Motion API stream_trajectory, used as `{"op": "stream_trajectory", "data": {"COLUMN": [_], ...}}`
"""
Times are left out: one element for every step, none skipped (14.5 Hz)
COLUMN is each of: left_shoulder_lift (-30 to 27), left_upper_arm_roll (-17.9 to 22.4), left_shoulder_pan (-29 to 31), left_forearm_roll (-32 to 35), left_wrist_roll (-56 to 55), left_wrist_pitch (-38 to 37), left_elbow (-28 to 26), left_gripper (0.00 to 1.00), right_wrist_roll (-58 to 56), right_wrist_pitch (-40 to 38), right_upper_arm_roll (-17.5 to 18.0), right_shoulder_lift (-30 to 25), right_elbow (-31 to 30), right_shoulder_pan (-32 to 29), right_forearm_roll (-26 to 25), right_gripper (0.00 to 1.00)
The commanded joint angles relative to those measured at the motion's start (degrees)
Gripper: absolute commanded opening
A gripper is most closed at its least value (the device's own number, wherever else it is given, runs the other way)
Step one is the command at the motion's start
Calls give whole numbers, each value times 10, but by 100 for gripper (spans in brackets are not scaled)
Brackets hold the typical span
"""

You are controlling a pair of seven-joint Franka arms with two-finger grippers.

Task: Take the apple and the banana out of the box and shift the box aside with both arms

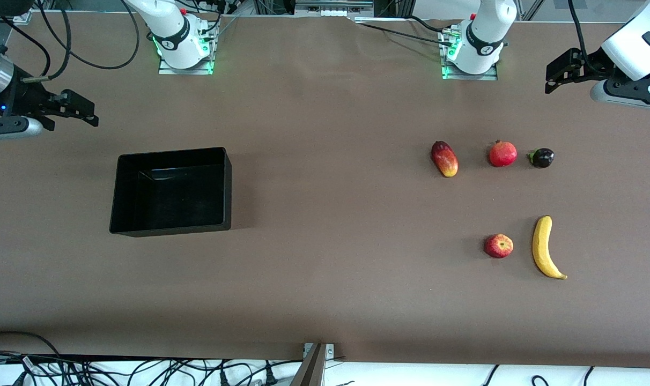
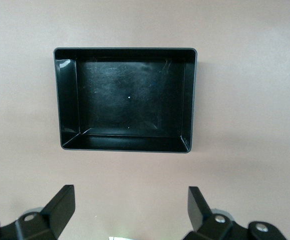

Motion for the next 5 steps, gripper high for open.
{"op": "stream_trajectory", "data": {"left_shoulder_lift": [-3,-3,-3,-3,-3], "left_upper_arm_roll": [-3,-3,-3,-3,-3], "left_shoulder_pan": [3,3,3,3,3], "left_forearm_roll": [0,0,-1,-2,-3], "left_wrist_roll": [-7,-7,-7,-7,-7], "left_wrist_pitch": [-4,-3,-2,-1,2], "left_elbow": [-1,-1,-1,-1,-1], "left_gripper": [100,100,100,100,100], "right_wrist_roll": [7,7,8,9,8], "right_wrist_pitch": [-3,-2,-1,-3,-4], "right_upper_arm_roll": [-1,-1,-1,-1,-1], "right_shoulder_lift": [4,5,5,10,12], "right_elbow": [8,9,12,18,22], "right_shoulder_pan": [1,1,1,1,1], "right_forearm_roll": [-9,-8,-8,-8,-10], "right_gripper": [100,100,100,100,100]}}
